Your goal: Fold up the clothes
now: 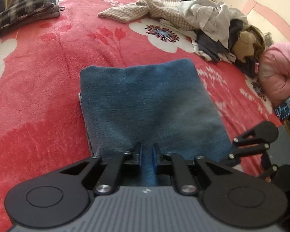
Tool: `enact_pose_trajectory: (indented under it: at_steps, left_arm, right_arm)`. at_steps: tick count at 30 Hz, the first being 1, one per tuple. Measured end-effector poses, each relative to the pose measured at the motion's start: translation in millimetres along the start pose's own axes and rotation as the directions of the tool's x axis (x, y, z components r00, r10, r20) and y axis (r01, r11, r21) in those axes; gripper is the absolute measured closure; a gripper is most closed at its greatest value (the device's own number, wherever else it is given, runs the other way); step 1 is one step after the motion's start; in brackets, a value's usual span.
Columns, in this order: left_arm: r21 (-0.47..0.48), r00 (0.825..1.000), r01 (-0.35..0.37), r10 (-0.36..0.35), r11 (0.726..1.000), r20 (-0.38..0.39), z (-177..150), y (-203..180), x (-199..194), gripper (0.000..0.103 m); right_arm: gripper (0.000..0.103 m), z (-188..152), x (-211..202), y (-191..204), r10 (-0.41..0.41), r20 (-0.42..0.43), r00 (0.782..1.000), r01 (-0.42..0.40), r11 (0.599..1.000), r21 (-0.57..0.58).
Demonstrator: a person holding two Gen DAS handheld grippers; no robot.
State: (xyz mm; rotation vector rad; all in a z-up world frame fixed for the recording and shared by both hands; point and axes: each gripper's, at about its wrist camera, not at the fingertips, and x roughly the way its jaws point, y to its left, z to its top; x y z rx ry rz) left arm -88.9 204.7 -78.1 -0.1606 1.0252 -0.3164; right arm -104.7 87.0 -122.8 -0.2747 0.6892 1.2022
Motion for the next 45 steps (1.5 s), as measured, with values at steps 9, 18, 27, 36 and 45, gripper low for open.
enact_pose_trajectory:
  at_steps: [9,18,27,36,45]
  left_arm:
    - [-0.023,0.999,0.027,-0.026,0.999,0.019,0,5,0,0.091]
    - [-0.115,0.989,0.078,-0.062,0.990,0.134,22,16,-37,0.056]
    - [-0.351,0.989,0.124,-0.088,0.928,0.115,19,73,-21,0.042]
    - [-0.437,0.974,0.224,-0.210,0.871,0.080,4,101,21,0.032]
    - [-0.358,0.972,0.235,-0.229,0.904,0.059,12,83,43,0.019]
  right_arm:
    - [0.080,17,2,21,0.046,0.045,0.998,-0.044,0.998,-0.046]
    - [0.051,19,-38,-2,0.126,0.094,0.988,-0.137,0.983,0.122]
    - [0.019,-26,-87,-149,-0.101,0.213,0.972,-0.100,0.642,0.760]
    - [0.015,-35,-46,-181,0.006,0.192,0.981,-0.163,0.556,0.815]
    - [0.000,-17,-21,-165,0.177,0.177,0.968,-0.250,0.626,0.738]
